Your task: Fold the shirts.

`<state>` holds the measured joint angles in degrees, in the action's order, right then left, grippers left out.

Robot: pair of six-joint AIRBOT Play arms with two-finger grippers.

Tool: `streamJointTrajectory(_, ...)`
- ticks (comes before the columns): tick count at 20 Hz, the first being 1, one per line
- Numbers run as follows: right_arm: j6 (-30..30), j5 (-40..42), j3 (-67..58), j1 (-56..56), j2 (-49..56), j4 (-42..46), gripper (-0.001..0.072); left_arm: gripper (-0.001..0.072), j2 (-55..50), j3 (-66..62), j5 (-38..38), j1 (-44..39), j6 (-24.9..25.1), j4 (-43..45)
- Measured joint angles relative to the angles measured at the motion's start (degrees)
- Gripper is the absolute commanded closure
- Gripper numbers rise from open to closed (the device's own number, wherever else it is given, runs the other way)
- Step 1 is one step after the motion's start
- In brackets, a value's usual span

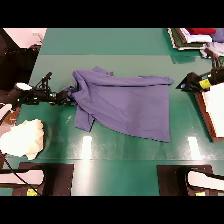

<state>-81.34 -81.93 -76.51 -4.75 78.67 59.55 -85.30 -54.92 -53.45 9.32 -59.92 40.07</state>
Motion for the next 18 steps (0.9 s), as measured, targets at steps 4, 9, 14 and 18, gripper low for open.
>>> streamJointTrajectory(4, 0.0, 0.2, 12.2, -3.4, -5.9, 0.3, 0.0320, 0.0677, 2.3, -2.2, -2.0, -0.1, 0.2, 1.0)
streamJointTrajectory(9, 0.3, -2.1, 29.4, -9.8, -11.0, 0.6, 0.0185, 0.0677, 8.2, -3.5, -4.3, -0.2, 0.3, 2.0)
streamJointTrajectory(14, 2.0, 0.6, 40.7, -11.1, -12.2, 0.4, 0.0266, 0.0676, 10.4, -3.8, -6.2, -0.2, 0.3, 2.3)
streamJointTrajectory(18, 2.6, 3.4, 44.2, -6.8, -12.4, -0.4, 0.0334, 0.0676, 10.8, -3.8, -8.1, -0.3, 0.3, 2.3)
